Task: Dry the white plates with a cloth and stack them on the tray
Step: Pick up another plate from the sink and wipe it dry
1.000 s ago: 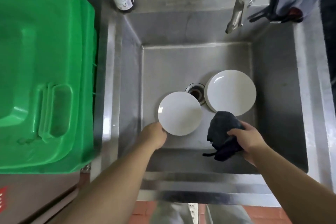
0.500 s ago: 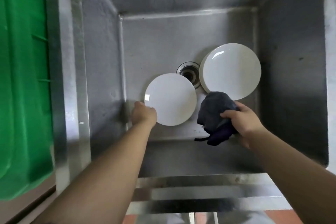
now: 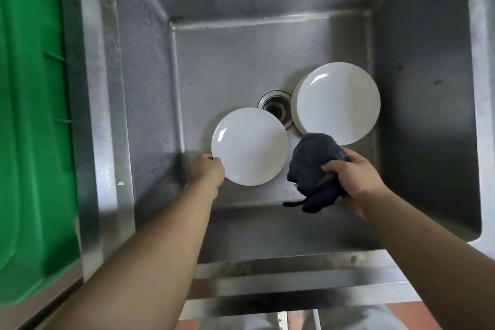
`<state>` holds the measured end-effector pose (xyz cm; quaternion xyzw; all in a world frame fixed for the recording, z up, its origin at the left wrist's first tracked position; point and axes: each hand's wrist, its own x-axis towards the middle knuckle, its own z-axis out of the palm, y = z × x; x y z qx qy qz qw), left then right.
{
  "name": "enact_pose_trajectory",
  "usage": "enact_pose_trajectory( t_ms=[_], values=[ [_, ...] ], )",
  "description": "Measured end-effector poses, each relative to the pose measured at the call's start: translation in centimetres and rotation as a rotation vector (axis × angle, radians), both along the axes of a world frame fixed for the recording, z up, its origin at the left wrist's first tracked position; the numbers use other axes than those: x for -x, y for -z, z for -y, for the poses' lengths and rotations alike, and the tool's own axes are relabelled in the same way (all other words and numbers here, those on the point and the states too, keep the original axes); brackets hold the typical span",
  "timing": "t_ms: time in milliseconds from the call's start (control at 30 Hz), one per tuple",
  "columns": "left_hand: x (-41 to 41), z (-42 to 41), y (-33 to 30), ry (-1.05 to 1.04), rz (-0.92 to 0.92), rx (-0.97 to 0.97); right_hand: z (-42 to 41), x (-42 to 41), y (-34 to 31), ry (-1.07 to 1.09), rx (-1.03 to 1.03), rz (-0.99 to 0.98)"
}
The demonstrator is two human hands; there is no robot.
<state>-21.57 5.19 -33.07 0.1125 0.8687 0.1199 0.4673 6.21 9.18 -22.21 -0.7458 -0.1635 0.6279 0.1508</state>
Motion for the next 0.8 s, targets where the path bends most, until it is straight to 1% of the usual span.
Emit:
enact_pose_trajectory(
  t_ms=[200,333,400,533,700,800],
  values=[
    [-0.1,-0.1,-2.2,-0.173,0.070,-0.053,0.3,0.7,-1.9,0.020,-0.008,-0.016],
    [0.1,-0.2,-3.1,-0.192,0.183,-0.091,0.5,0.8,-3.4,0.064,-0.022,-0.023],
    [0.0,-0.4,-4.5,-0.189,0.237,-0.112,0.6,0.5,-4.5,0.104,-0.031,-0.037],
    [-0.9,-0.9,-10.1,-0.256,0.336,-0.195,0.7,-0.1,-8.2,0.174,-0.047,-0.091],
    [-0.8,-0.4,-18.8,-0.325,0.419,-0.254,0.5,-0.7,-15.0,0.197,-0.120,-0.180],
    [-0.7,0.1,-23.9,-0.299,0.484,-0.343,0.3,-0.8,-19.0,0.172,-0.193,-0.193]
  ],
)
